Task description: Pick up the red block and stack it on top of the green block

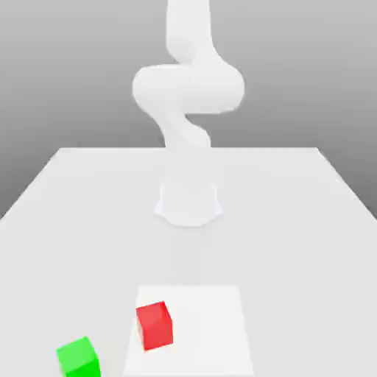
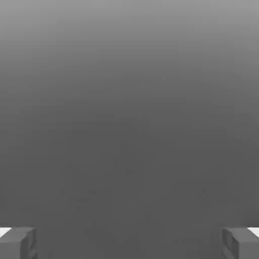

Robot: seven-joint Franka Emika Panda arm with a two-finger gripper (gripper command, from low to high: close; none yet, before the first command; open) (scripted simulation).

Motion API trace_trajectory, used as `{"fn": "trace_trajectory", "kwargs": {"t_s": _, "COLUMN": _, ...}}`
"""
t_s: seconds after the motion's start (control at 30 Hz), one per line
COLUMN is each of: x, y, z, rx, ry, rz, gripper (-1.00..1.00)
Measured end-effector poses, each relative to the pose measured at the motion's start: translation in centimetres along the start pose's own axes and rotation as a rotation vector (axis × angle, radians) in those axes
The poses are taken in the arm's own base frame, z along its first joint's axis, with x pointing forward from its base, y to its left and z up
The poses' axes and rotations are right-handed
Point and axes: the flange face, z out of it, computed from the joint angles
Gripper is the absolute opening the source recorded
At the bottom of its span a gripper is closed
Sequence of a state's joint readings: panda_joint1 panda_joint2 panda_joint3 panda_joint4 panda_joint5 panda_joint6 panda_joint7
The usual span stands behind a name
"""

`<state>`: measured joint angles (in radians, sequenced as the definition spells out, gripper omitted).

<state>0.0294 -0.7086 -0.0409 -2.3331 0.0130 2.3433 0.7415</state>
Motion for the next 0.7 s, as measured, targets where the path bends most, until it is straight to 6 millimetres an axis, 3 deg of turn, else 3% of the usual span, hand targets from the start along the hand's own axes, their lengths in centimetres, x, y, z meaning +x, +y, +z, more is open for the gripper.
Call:
{"fn": "trace_trajectory", "kwargs": {"t_s": 0.17, "x": -0.8, "y": 3.0, "z": 11.3, "rx": -0.081, "ry": -0.15, "rz": -0.062, "gripper": 0.0}}
{"fn": "trace_trajectory", "kwargs": {"t_s": 0.37, "x": -4.3, "y": 8.1, "z": 22.8, "rx": -0.187, "ry": -0.31, "rz": -0.138, "gripper": 0.0}}
{"fn": "trace_trajectory", "kwargs": {"t_s": 0.53, "x": -8.7, "y": 13.8, "z": 30.4, "rx": -0.286, "ry": -0.432, "rz": -0.206, "gripper": 0.0}}
{"fn": "trace_trajectory", "kwargs": {"t_s": 0.7, "x": -13.4, "y": 20.6, "z": 35.8, "rx": -0.396, "ry": -0.543, "rz": -0.277, "gripper": 0.0}}
